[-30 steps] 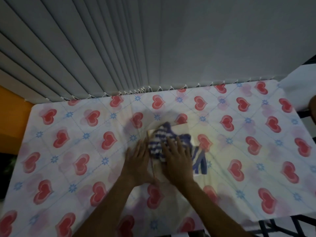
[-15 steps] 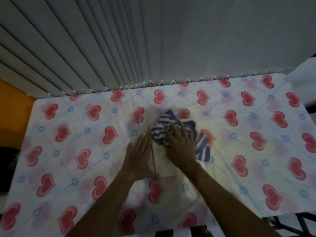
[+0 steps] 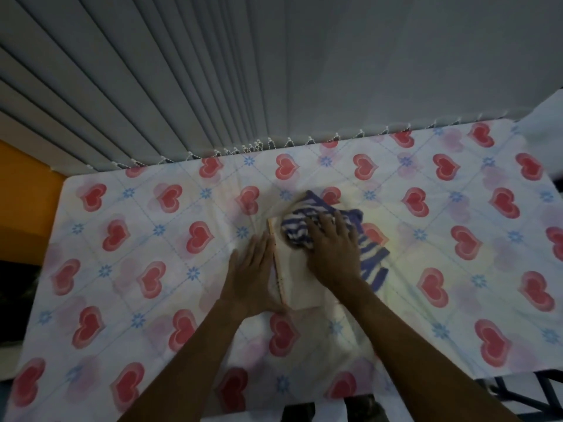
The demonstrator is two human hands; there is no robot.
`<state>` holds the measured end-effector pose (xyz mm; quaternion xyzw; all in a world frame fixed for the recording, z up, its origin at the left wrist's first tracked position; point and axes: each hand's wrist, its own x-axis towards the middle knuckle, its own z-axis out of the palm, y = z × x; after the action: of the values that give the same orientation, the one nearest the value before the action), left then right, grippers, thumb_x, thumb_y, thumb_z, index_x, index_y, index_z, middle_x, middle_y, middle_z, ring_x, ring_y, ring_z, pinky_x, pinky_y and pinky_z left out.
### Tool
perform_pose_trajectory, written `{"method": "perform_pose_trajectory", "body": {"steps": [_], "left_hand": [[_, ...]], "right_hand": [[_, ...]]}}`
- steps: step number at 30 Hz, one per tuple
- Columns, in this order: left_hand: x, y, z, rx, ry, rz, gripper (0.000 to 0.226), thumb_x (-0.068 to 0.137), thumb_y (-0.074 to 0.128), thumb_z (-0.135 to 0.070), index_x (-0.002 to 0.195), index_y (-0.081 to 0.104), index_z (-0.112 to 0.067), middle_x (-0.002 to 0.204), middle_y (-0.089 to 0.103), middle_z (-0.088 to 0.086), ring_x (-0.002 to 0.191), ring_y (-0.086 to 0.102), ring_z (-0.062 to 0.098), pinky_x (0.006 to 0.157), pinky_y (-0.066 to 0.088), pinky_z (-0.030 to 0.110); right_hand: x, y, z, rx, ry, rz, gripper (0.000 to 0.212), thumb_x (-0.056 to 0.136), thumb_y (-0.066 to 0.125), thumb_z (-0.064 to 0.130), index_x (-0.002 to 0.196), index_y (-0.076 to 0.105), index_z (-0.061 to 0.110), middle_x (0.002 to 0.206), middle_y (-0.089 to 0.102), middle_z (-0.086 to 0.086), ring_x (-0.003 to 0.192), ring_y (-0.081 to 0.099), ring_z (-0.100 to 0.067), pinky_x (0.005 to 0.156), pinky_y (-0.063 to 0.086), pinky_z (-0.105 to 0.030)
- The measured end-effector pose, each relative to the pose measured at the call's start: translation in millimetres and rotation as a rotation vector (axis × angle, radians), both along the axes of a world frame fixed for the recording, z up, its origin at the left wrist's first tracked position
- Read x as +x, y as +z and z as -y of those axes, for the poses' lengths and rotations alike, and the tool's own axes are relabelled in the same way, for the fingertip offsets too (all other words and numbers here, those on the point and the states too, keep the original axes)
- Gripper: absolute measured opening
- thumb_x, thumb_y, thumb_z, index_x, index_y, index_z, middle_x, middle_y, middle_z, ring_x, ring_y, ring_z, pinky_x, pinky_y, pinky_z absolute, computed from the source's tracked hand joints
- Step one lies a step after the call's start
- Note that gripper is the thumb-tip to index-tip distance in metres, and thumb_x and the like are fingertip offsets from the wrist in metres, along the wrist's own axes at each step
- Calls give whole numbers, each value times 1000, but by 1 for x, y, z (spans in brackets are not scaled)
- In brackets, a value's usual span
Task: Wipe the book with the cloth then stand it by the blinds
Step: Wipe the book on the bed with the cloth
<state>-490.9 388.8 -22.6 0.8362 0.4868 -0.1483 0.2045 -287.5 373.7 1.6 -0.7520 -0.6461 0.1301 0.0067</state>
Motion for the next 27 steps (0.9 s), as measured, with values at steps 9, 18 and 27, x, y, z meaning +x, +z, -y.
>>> {"method": "perform_pose_trajectory", "body": {"steps": [9, 18, 27], "left_hand": [[-1, 0, 2, 20, -17, 56, 157, 46, 54, -99, 159, -15, -13, 168, -17, 5, 155, -15, 25, 122, 7, 63], [-2, -1, 2, 42, -12, 57, 166, 37, 55, -100, 159, -15, -12, 169, -16, 5, 156, -9, 26, 121, 10, 64], [-3, 0, 5, 55, -4, 111, 152, 49, 57, -94, 160, -10, -14, 170, -8, 4, 156, -6, 24, 121, 10, 63]], "right_hand": [[7, 6, 95, 33, 342, -119, 64, 84, 73, 31, 145, 56, 21, 155, 50, -8, 143, 43, -40, 109, 40, -65], [17, -3, -5, 3, 111, 25, 60, 96, 56, 41, 153, 40, 28, 162, 36, -4, 154, 20, -35, 121, 21, -60], [10, -7, 99, 104, 427, -163, 54, 94, 52, 42, 144, 57, 22, 154, 50, -6, 142, 45, -38, 109, 42, -58]]}}
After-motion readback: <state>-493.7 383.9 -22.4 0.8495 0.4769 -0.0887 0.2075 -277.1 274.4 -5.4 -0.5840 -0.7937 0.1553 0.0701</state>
